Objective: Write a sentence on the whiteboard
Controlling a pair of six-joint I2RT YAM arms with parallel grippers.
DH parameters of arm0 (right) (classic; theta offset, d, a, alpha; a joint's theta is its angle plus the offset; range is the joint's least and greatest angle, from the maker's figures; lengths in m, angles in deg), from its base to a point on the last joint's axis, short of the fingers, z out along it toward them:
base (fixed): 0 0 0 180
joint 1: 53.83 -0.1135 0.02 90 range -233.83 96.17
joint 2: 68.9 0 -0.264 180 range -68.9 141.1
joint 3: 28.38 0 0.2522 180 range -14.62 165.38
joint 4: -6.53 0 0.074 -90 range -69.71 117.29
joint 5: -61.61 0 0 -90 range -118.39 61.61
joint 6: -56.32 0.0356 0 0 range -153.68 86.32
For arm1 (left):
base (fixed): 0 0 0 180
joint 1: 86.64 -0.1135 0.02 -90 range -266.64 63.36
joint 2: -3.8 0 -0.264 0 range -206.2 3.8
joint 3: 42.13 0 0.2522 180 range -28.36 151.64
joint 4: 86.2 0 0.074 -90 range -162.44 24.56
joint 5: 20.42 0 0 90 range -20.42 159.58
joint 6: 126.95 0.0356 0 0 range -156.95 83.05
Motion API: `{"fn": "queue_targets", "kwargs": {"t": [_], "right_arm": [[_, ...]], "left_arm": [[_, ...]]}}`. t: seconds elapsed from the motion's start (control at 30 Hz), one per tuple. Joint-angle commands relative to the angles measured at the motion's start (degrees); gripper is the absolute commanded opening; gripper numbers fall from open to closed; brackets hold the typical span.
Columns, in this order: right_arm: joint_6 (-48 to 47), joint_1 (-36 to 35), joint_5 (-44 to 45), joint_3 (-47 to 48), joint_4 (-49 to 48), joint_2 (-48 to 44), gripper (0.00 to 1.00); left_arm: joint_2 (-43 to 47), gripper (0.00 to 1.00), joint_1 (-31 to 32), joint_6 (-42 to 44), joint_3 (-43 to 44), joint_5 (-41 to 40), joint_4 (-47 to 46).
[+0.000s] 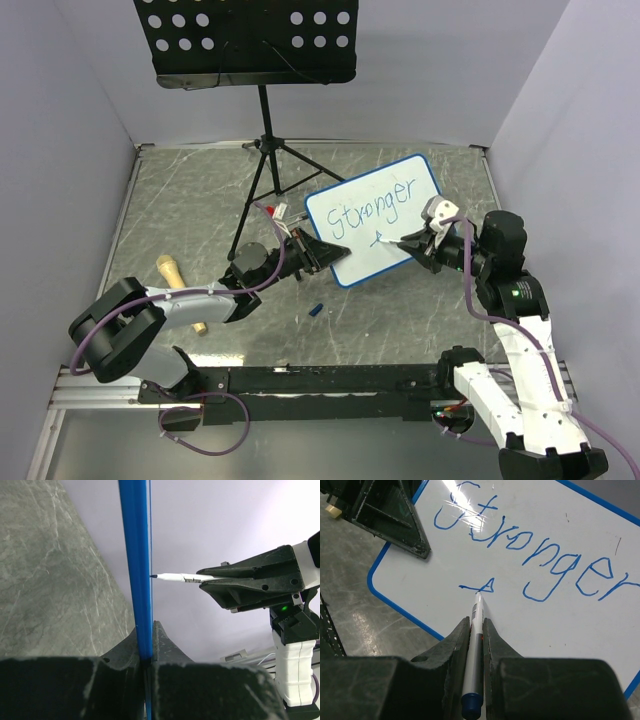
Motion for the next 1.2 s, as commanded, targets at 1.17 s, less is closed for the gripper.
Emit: {"fn": "queue_targets", "kwargs": {"t": [1.17], "right_arm": [[1.6,0.2,3.1,4.4,-2.9,1.0,0.00]], "left_arm": [[0.6,0.01,-0.8,0.5,0.7,4.9,-13.1]]}}
